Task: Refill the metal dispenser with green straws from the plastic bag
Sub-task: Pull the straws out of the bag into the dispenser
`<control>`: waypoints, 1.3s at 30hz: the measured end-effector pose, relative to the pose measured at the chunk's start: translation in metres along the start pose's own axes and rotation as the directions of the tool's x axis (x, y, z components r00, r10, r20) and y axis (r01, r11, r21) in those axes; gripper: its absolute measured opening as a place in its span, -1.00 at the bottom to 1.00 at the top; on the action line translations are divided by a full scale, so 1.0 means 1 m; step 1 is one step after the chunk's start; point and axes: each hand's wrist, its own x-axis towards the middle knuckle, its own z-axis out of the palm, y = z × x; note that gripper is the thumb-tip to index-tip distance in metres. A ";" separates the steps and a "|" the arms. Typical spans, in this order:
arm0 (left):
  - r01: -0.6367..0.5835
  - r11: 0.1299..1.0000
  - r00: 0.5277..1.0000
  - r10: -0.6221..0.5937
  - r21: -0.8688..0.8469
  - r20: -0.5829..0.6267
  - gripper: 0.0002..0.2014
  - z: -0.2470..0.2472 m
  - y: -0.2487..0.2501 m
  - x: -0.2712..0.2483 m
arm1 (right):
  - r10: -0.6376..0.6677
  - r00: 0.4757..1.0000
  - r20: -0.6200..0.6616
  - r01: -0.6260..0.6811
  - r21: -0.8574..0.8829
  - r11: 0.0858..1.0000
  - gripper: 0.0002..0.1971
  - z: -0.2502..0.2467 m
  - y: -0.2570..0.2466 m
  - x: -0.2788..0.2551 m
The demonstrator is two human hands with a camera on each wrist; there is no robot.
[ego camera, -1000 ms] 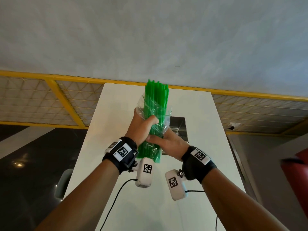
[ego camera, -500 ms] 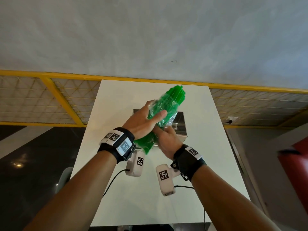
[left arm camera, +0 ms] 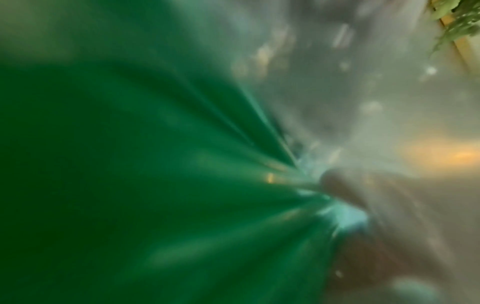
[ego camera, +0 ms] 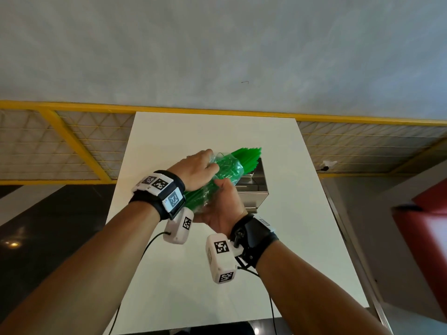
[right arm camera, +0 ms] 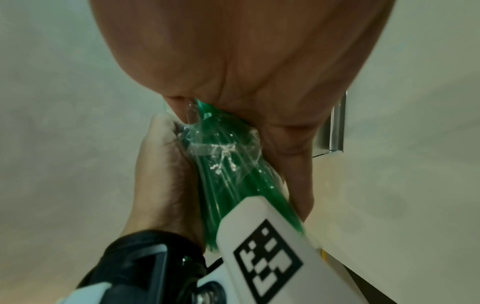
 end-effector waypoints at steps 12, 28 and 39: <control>-0.084 0.994 0.982 0.069 0.077 0.177 -0.74 -0.010 -0.009 0.015 | -0.012 1.000 0.010 0.010 0.182 0.983 -0.54 -0.004 0.010 0.023; -0.217 0.898 0.954 0.111 0.382 0.280 -0.42 -0.020 -0.023 0.075 | -0.100 0.985 -0.138 0.140 0.320 0.937 -0.63 0.006 -0.015 0.062; -0.203 0.961 0.975 0.181 0.187 0.126 -0.72 -0.008 -0.032 0.084 | -0.055 0.979 -0.196 0.117 0.322 0.940 -0.63 -0.001 -0.008 0.075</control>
